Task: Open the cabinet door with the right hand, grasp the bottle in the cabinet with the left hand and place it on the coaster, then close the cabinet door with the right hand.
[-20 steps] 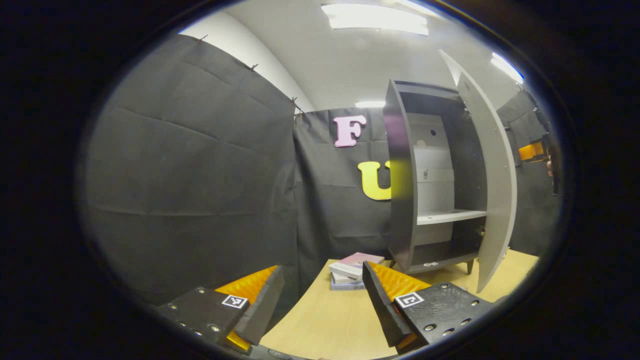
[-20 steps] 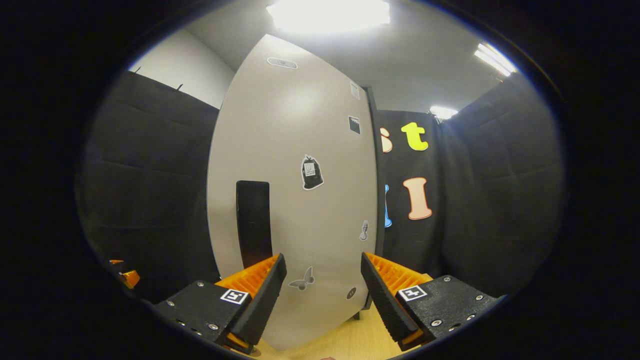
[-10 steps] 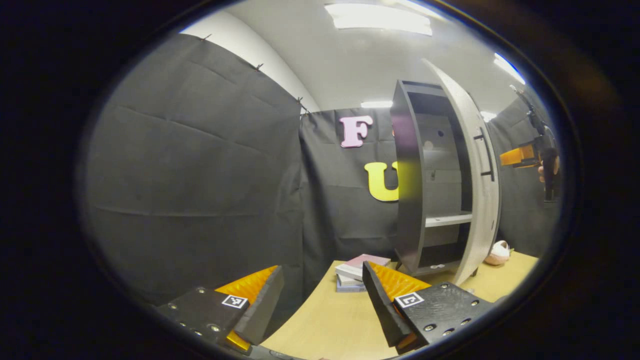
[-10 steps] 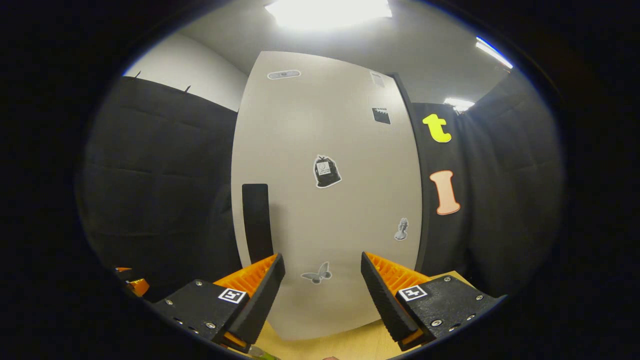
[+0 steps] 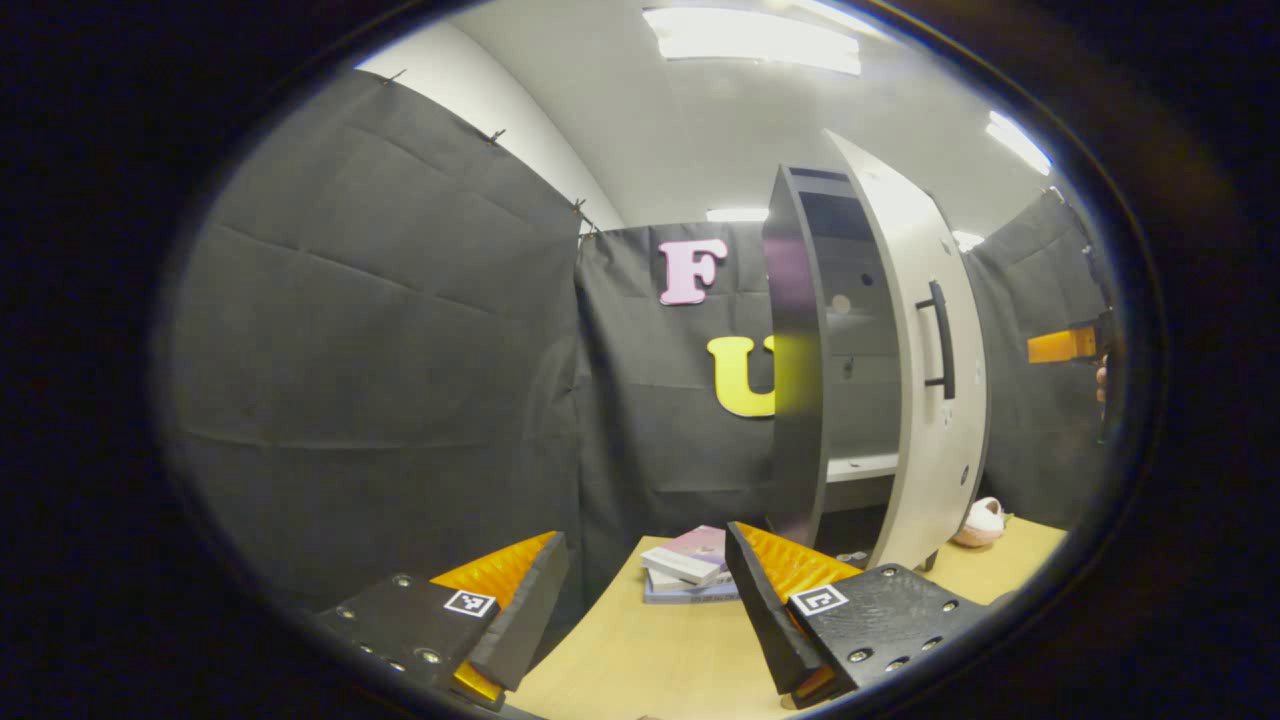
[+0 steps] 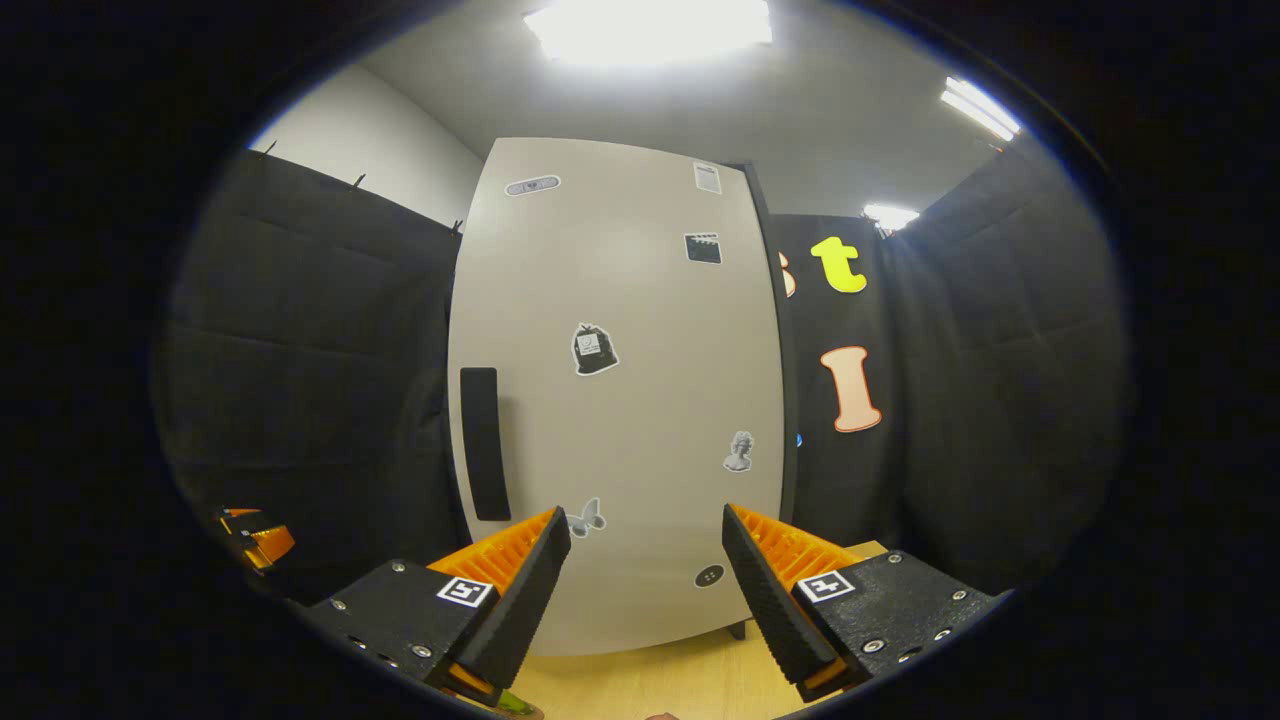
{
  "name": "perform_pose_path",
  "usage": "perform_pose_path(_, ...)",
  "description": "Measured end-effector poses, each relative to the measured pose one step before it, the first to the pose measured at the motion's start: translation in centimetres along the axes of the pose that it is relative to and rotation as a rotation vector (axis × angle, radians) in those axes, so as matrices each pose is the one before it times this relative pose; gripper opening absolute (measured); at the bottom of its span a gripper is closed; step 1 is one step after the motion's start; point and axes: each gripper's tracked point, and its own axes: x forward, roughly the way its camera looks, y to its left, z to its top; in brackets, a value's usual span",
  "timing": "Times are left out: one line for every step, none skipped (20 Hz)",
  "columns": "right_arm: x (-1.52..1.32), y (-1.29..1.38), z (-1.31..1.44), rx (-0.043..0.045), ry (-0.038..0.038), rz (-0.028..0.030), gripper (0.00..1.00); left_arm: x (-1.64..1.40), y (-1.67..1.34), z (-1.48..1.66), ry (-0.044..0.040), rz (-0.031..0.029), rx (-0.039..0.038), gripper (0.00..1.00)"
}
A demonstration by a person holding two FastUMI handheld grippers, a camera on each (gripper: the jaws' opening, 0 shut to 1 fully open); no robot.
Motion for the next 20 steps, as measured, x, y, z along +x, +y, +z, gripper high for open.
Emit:
perform_pose_path(-0.506, -0.81, -0.144, -0.00478, 0.00393, -0.00912, 0.94, 0.293, -1.079, 0.363, 0.00049, -0.01495, -0.00226, 0.9)
perform_pose_path(-0.515, -0.753, -0.273, -0.00244, 0.00254, -0.00707, 0.94, 0.072, -1.075, 0.358, -0.00281, -0.01345, -0.00293, 0.9)
perform_pose_path(-0.492, -0.803, -0.118, -0.00201, 0.00095, -0.00677, 0.94, 0.131, -1.009, 0.306, -0.00132, -0.01083, -0.0019, 0.9)
perform_pose_path(-0.232, -0.804, -0.192, -0.00352, 0.00212, -0.00419, 0.94, 0.056, -0.966, 0.235, 0.00103, -0.00627, -0.00222, 0.9)
perform_pose_path(-0.371, -0.87, -0.041, -0.00335, -0.00204, -0.0066, 0.94, 0.051, -0.865, 0.025, 0.00432, -0.00592, -0.0029, 0.9)
perform_pose_path(-0.354, -0.756, 0.032, -0.00389, -0.00272, -0.00585, 0.94, -0.08, -0.95, 0.029, 0.0047, -0.00515, -0.00394, 0.9)
perform_pose_path(-0.346, -0.754, 0.04, -0.00317, -0.00402, -0.00391, 0.94, 0.005, -1.039, -0.015, 0.00399, -0.00737, -0.00404, 0.9)
perform_pose_path(-0.131, -0.818, -0.112, -0.00275, -0.00074, -0.00449, 0.94, 0.16, -0.867, 0.09, 0.00165, -0.00621, -0.00007, 0.9)
perform_pose_path(-0.155, -0.846, -0.069, -0.00048, -0.00052, -0.00378, 0.94, -0.095, -0.919, 0.082, 0.00167, -0.00355, 0.00358, 0.9)
perform_pose_path(-0.118, -0.834, -0.145, 0.00145, 0.00107, -0.005, 0.94, -0.12, -0.976, 0.118, 0.00042, -0.00363, 0.00559, 0.9)
perform_pose_path(-0.174, -0.772, -0.018, 0.00345, -0.00001, -0.00422, 0.94, 0.037, -0.814, 0.157, 0.0005, -0.00093, 0.00547, 0.9)
perform_pose_path(-0.121, -0.691, -0.094, 0.00442, -0.00006, -0.00452, 0.94, 0.17, -0.745, 0.144, -0.00111, -0.00178, 0.00401, 0.9)
perform_pose_path(-0.205, -0.669, 0.008, 0.00381, -0.00074, -0.00097, 0.94, 0.212, -0.781, 0.258, -0.002, -0.00246, 0.00112, 0.9)
perform_pose_path(-0.061, -0.655, -0.062, 0.00089, 0.0002, -0.00319, 0.94, 0.079, -0.851, 0.101, -0.00008, -0.00408, 0.00042, 0.9)
perform_pose_path(-0.083, -0.748, -0.055, -0.00275, 0.00017, -0.00552, 0.94, 0.115, -0.782, 0.183, -0.00064, -0.00455, 0.00008, 0.9)
perform_pose_path(-0.143, -0.741, -0.112, -0.00431, -0.00119, -0.00801, 0.94, 0.123, -0.735, 0.202, -0.00071, -0.00511, 0.00007, 0.9)
perform_pose_path(-0.099, -0.768, -0.137, -0.00285, -0.00162, -0.00697, 0.94, 0.075, -0.751, -0.038, 0.00143, -0.00392, 0.00247, 0.9)
perform_pose_path(-0.121, -0.611, -0.198, -0.001, -0.00009, -0.00538, 0.94, 0.061, -0.624, 0.108, 0.00183, -0.00318, 0.00297, 0.9)
perform_pose_path(-0.088, -0.631, -0.167, -0.00005, 0.0, -0.00635, 0.94, 0.014, -0.638, 0.167, 0.0023, -0.00399, 0.00387, 0.9)
perform_pose_path(0.041, -0.692, -0.186, 0.00086, -0.00007, -0.00798, 0.94, 0.067, -0.602, 0.172, -0.00063, -0.00401, 0.00402, 0.9)
